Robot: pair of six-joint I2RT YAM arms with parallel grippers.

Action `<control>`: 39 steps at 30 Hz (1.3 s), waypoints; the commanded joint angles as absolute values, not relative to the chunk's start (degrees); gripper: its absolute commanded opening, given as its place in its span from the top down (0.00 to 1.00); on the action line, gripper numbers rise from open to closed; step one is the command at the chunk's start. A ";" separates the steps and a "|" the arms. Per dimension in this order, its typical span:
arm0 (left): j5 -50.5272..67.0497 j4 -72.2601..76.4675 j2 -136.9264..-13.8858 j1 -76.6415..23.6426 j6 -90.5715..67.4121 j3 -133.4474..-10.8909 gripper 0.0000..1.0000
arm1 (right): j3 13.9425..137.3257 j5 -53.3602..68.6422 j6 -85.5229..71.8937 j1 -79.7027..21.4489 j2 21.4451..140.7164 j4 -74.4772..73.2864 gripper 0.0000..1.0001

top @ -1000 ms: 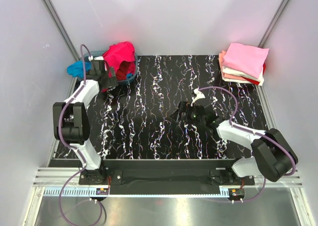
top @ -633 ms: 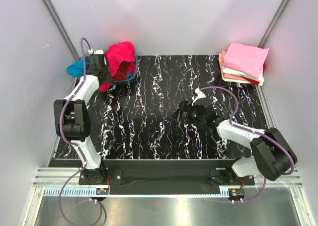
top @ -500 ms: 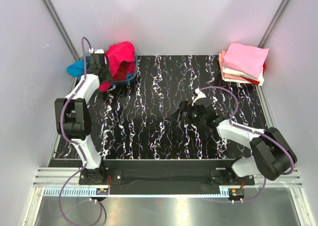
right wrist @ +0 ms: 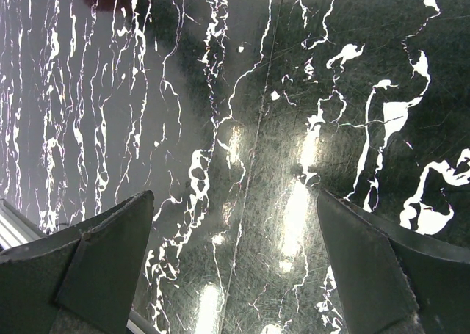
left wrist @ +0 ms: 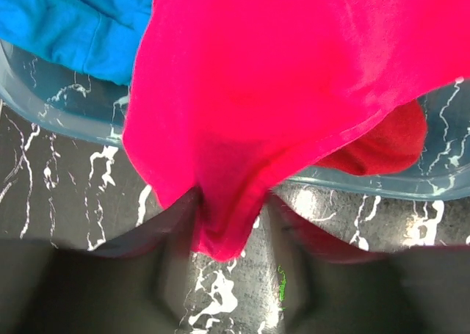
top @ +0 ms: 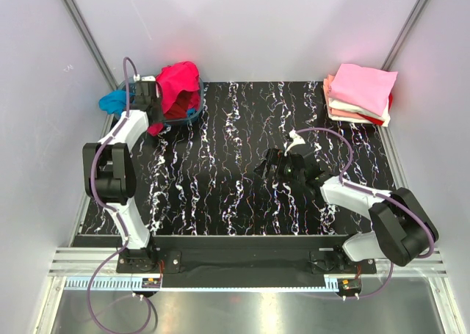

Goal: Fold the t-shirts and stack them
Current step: Grab the tshirt from the pile, then move the tshirt to the center of the board

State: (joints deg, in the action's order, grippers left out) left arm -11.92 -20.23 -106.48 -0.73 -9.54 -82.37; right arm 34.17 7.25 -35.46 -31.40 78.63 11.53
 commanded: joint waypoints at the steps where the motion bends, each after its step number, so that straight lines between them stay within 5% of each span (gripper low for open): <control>1: -13.18 -20.03 -107.84 -0.44 -9.67 -86.22 0.70 | 36.12 8.79 -35.77 -30.85 78.92 13.27 0.00; 3: -14.06 -20.91 -107.32 -0.44 -10.37 -87.88 1.00 | 36.21 8.79 -35.77 -30.67 78.93 13.27 0.00; 8: -13.89 -25.04 -101.53 -0.53 -12.83 -94.46 1.00 | 36.30 8.96 -35.95 -30.50 79.28 13.45 0.00; 11: -8.81 -28.38 -100.72 -2.37 -14.06 -110.75 1.00 | 36.30 9.23 -36.04 -30.41 79.36 13.54 0.00; 18: 18.34 -27.36 -105.66 -12.46 -16.34 -144.31 1.00 | 34.02 9.05 -36.74 -29.53 76.74 15.11 0.00; 24: 26.71 -10.82 -90.02 -15.82 -19.33 -127.84 1.00 | 30.59 9.58 -37.97 -27.95 73.39 17.93 0.00; 29: 20.32 -10.90 -76.25 -15.73 -17.93 -105.73 0.97 | 28.83 8.88 -38.76 -27.42 70.59 18.19 0.00; 32: 17.84 -12.21 -70.07 -15.73 -19.33 -92.17 0.88 | 26.20 7.56 -38.76 -27.25 63.48 16.97 0.00; 39: 22.85 -11.36 -61.62 -17.13 -23.20 -68.23 0.86 | 26.01 8.17 -39.20 -27.33 39.85 -1.53 0.00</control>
